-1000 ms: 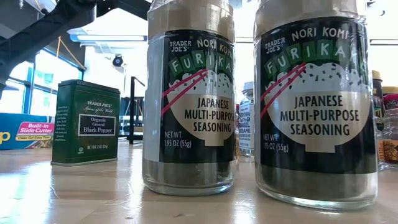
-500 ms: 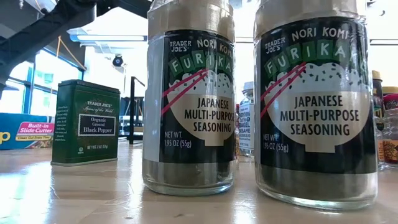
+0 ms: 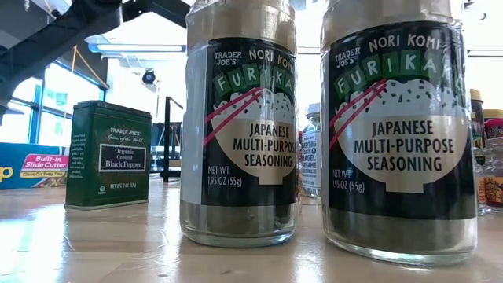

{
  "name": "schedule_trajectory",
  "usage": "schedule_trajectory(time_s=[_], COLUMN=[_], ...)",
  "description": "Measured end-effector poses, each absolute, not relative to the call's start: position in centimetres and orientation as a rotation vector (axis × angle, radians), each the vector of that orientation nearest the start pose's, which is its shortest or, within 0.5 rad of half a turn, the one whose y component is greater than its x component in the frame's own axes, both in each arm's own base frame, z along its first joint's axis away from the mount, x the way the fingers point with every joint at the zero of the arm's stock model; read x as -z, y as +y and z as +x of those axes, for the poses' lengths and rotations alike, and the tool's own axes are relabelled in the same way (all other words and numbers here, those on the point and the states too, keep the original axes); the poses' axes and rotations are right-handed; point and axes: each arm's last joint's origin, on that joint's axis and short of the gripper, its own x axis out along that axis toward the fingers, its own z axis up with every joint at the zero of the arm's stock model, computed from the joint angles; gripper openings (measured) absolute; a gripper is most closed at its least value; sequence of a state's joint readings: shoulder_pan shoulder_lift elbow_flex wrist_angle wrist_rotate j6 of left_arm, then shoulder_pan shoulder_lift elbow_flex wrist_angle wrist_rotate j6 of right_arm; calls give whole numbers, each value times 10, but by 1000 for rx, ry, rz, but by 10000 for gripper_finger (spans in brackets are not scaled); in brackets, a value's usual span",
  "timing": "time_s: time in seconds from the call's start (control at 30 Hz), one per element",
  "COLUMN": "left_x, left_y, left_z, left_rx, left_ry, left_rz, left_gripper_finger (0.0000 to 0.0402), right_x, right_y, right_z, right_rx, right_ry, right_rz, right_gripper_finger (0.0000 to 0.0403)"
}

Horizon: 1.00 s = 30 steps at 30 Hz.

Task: Shelf spices
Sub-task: Put the black seasoning can on the shelf and align it with the other black seasoning can

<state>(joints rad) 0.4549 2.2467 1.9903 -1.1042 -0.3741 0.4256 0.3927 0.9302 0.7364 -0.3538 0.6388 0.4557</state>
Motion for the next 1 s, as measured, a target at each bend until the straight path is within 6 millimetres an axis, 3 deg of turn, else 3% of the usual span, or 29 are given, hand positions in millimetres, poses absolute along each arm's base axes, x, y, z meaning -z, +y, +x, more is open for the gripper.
schedule_trajectory(time_s=[0.33, 0.5, 0.63, 0.77, 1.0], left_x=[-213, -227, -234, -227, -212], left_y=[206, 187, 169, 161, 173], left_z=[408, 419, 418, 411, 406], left_rx=[-380, -382, -337, -288, -363], left_ry=[1535, 1510, 1544, 1631, 1663], left_rz=[349, 389, 318, 275, 326], left_gripper_finger=[19, 19, 19, 19, 19], right_x=[-280, -279, -279, -280, -280], right_y=[57, 57, 57, 57, 58], right_z=[184, 184, 184, 184, 184], right_rx=[340, 340, 340, 340, 338], right_ry=[411, 411, 412, 411, 405], right_rz=[166, 165, 165, 166, 167], right_gripper_finger=[284, 284, 284, 284, 284])
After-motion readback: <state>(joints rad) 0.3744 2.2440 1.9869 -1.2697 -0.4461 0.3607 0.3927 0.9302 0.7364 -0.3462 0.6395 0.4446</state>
